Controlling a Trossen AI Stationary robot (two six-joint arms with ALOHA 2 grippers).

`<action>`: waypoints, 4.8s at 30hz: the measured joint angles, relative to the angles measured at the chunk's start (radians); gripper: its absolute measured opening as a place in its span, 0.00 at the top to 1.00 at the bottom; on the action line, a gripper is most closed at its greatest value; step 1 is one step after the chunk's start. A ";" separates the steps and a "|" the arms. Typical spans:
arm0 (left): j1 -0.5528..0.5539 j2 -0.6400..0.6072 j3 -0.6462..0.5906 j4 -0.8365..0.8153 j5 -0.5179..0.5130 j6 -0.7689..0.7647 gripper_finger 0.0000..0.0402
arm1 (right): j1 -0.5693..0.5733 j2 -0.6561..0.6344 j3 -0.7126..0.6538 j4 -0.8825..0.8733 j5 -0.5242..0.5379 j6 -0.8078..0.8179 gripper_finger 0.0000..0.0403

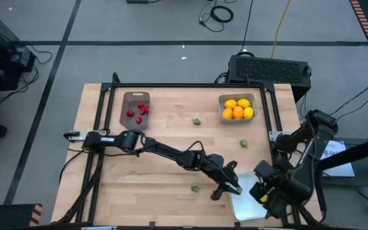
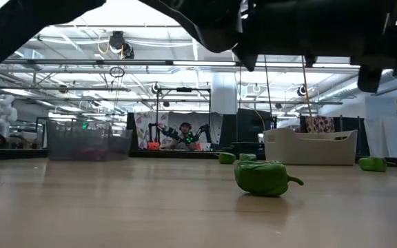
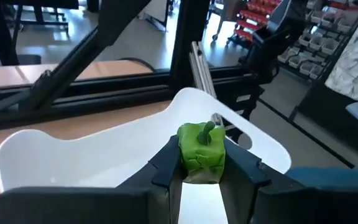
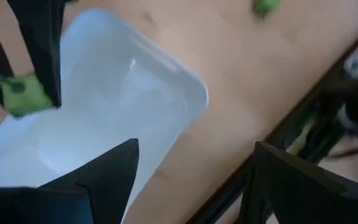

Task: Sort produce into baskets
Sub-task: Put the middle left green chili pepper into the white bin, then put the center top green chili pepper into the white bin

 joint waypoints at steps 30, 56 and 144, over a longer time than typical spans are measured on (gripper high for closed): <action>0.152 -0.178 0.160 -1.102 -0.132 0.385 0.47 | 0.074 0.000 0.000 -0.001 0.115 0.162 0.23; 0.521 -0.348 -0.406 -0.726 -0.305 0.630 0.47 | 0.074 0.009 -0.080 0.069 0.315 0.062 0.23; -0.041 0.002 0.021 -0.025 -0.179 0.285 0.72 | 0.065 0.007 -0.115 0.131 0.281 0.112 0.23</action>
